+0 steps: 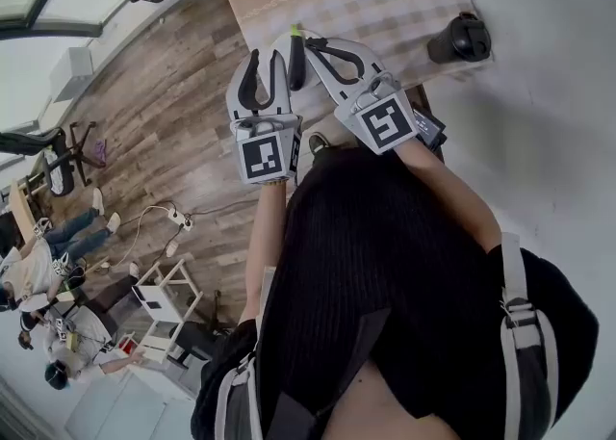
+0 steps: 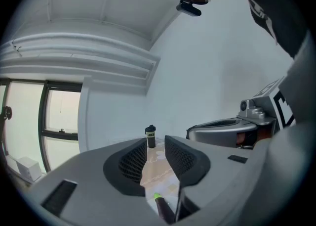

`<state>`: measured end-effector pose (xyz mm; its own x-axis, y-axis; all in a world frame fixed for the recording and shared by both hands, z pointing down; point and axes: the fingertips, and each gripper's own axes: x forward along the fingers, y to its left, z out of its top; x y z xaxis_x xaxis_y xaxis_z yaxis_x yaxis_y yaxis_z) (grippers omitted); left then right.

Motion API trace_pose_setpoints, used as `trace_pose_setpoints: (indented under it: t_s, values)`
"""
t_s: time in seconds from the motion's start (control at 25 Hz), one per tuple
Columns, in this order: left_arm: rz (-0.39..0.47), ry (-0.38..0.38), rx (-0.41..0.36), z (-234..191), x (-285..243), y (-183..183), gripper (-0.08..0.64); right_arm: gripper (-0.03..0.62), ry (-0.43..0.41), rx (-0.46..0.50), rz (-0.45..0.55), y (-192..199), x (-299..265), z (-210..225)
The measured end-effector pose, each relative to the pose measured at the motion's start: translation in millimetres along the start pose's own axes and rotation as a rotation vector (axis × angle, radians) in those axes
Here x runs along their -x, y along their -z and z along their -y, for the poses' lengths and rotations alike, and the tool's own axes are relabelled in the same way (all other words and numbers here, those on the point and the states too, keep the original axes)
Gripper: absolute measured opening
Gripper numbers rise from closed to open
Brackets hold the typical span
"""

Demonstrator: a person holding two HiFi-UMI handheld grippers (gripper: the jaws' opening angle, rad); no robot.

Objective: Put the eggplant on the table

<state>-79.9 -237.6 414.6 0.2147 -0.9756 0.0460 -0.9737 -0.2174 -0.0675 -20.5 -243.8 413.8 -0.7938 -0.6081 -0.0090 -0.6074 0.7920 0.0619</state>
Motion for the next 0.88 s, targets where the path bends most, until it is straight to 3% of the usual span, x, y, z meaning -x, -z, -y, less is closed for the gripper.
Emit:
trace_pose_setpoints:
  t_s: [0.16,0.2,0.88]
  values:
    - [0.041,-0.001,-0.018,6,6,-10,0.105,0.006,-0.017,0.015,0.029,-14,3,-7]
    - [0.048,-0.005,-0.021,6,8,-12,0.075,0.006,-0.019,0.016,0.034,-16,3,-9]
    - [0.056,-0.043,-0.041,8,22,-6,0.005,0.006,-0.044,0.008,0.035,-19,9,-21]
